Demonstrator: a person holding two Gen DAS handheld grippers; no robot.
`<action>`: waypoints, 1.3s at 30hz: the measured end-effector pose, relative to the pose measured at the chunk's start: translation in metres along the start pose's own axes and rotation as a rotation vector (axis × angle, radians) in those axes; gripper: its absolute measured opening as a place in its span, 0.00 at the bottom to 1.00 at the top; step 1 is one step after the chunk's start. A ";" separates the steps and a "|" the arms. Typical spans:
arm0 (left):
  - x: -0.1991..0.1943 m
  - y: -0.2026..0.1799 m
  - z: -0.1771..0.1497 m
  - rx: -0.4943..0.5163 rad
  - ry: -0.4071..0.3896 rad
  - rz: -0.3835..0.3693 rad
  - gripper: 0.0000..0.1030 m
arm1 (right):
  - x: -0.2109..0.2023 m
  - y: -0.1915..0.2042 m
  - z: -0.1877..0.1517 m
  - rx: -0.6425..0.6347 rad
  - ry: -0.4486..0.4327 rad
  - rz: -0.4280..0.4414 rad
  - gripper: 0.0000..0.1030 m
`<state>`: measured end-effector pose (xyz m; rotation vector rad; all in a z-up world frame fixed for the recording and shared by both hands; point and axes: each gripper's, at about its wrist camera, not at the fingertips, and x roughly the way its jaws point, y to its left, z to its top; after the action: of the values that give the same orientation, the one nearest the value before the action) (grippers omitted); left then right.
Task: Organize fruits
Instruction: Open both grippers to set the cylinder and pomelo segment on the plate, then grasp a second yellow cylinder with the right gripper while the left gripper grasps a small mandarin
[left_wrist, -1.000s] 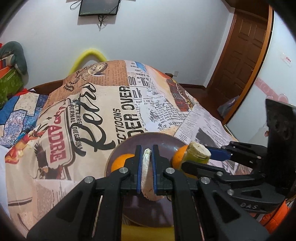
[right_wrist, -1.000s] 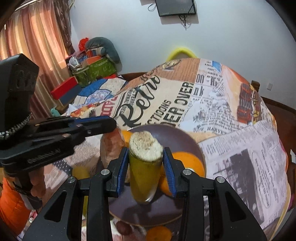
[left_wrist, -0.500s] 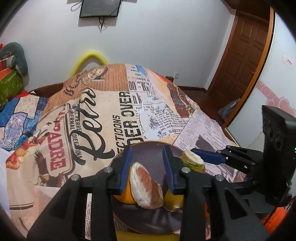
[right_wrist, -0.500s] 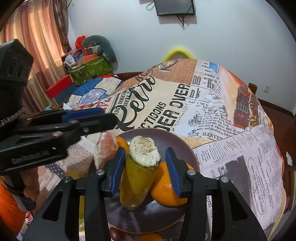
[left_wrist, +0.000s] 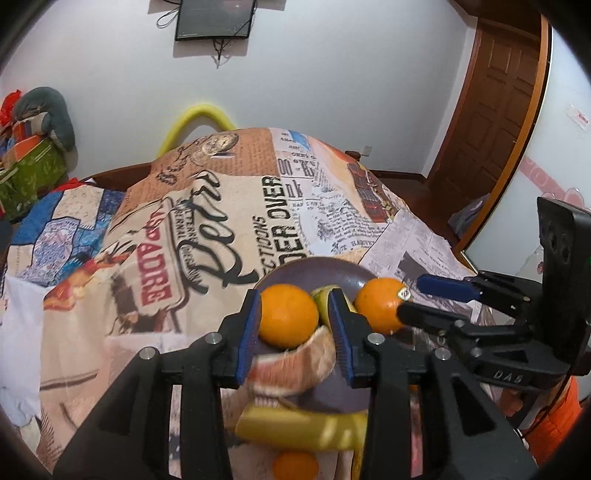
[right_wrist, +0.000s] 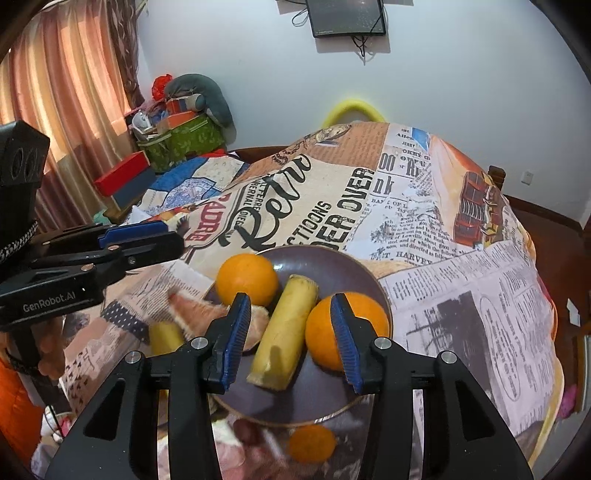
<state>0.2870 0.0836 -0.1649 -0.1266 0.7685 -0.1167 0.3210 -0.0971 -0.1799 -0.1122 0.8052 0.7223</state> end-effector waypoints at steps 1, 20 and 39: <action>-0.004 0.001 -0.003 0.001 0.001 0.007 0.36 | -0.003 0.001 -0.003 0.004 -0.001 0.002 0.40; -0.026 0.002 -0.095 -0.015 0.141 0.041 0.48 | -0.019 0.035 -0.051 0.014 0.063 0.032 0.46; 0.002 0.005 -0.124 -0.050 0.197 -0.014 0.35 | 0.027 0.059 -0.061 -0.025 0.167 0.116 0.46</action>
<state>0.2020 0.0795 -0.2548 -0.1694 0.9672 -0.1251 0.2591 -0.0592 -0.2312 -0.1504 0.9684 0.8406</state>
